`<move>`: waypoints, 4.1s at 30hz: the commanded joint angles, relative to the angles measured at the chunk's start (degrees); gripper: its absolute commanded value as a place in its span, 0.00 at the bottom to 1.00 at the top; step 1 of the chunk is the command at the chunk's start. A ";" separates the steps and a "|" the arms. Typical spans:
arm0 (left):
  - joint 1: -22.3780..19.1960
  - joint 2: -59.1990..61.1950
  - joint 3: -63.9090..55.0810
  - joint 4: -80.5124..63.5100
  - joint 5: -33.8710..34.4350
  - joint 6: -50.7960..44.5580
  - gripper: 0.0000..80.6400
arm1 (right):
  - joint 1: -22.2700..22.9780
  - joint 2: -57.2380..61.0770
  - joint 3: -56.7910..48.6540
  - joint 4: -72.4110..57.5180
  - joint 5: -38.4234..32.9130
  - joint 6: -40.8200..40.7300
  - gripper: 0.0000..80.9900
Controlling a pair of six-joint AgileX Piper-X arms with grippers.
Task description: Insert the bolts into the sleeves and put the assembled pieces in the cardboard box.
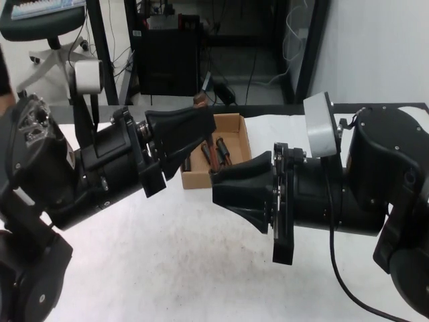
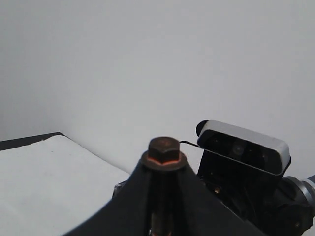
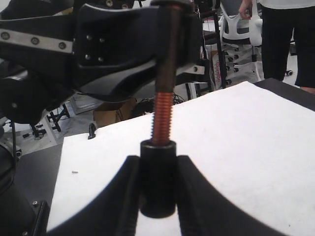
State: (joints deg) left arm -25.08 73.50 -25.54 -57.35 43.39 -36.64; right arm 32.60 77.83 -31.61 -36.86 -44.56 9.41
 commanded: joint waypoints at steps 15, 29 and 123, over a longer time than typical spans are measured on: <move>0.14 -0.78 -0.64 10.77 8.20 9.61 0.00 | 0.01 -0.72 -0.11 -1.60 -0.37 0.00 0.01; 0.14 -0.78 -0.64 11.34 12.95 11.68 0.50 | -1.54 -0.72 -0.11 -1.60 -0.84 0.00 0.01; 17.62 -31.20 14.25 16.75 7.92 4.07 0.00 | -9.19 44.17 -58.85 45.96 39.78 -12.98 0.36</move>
State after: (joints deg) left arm -7.55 42.66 -11.29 -40.32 51.19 -32.56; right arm 23.57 122.50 -89.88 9.88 -4.08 -3.84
